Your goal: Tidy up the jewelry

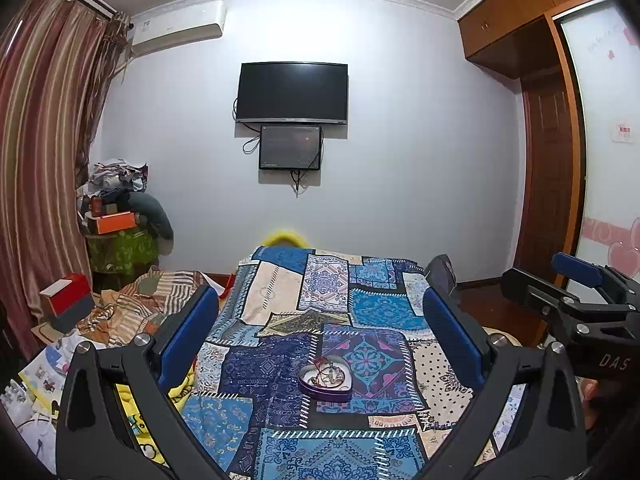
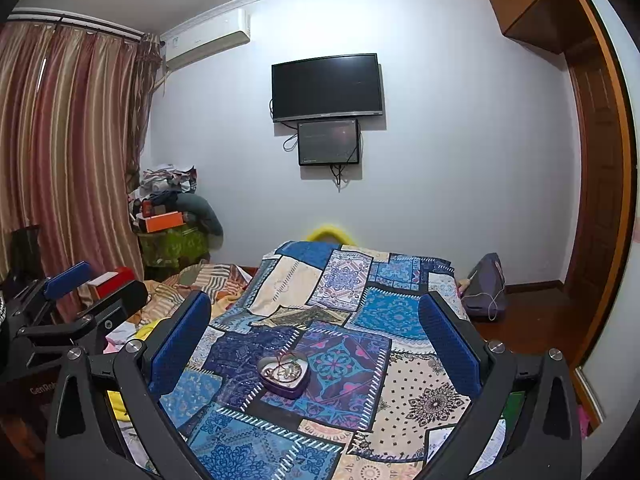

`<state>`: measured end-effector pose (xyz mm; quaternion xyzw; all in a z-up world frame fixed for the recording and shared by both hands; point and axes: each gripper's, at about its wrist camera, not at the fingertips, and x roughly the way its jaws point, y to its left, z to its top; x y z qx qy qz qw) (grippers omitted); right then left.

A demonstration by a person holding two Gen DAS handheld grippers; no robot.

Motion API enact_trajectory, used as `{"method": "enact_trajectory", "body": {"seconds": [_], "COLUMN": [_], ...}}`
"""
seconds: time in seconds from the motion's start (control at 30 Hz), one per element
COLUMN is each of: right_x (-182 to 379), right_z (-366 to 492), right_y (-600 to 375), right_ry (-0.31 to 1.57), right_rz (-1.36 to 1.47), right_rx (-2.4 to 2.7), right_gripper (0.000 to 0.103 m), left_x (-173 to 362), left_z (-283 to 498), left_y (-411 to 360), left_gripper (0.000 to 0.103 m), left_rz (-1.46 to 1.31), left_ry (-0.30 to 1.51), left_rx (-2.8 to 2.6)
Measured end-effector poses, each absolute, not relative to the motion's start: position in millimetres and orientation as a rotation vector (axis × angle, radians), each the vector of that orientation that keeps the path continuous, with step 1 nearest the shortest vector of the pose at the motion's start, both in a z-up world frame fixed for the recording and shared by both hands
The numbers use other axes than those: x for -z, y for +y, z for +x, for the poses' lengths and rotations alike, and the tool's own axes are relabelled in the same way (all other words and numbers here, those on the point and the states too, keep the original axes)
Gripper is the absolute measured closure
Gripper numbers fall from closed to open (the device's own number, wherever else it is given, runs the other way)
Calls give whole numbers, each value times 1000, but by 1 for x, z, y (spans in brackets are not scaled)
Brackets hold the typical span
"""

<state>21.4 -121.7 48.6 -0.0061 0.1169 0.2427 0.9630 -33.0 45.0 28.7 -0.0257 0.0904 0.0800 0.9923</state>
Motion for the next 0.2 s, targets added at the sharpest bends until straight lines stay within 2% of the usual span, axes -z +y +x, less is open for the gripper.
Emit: {"method": "enact_trajectory", "body": {"seconds": [0.2], "right_x": [-47], "right_z": [21], "right_y": [-121], "right_ry": [243], "right_rz": [-12], "right_rx": [-493], "right_gripper": [0], "left_x": [-27], "left_z": [-31], "left_y": [46], "left_gripper": [1], "left_rz": [-58], "left_ry": [184], "left_rx": [-164]}}
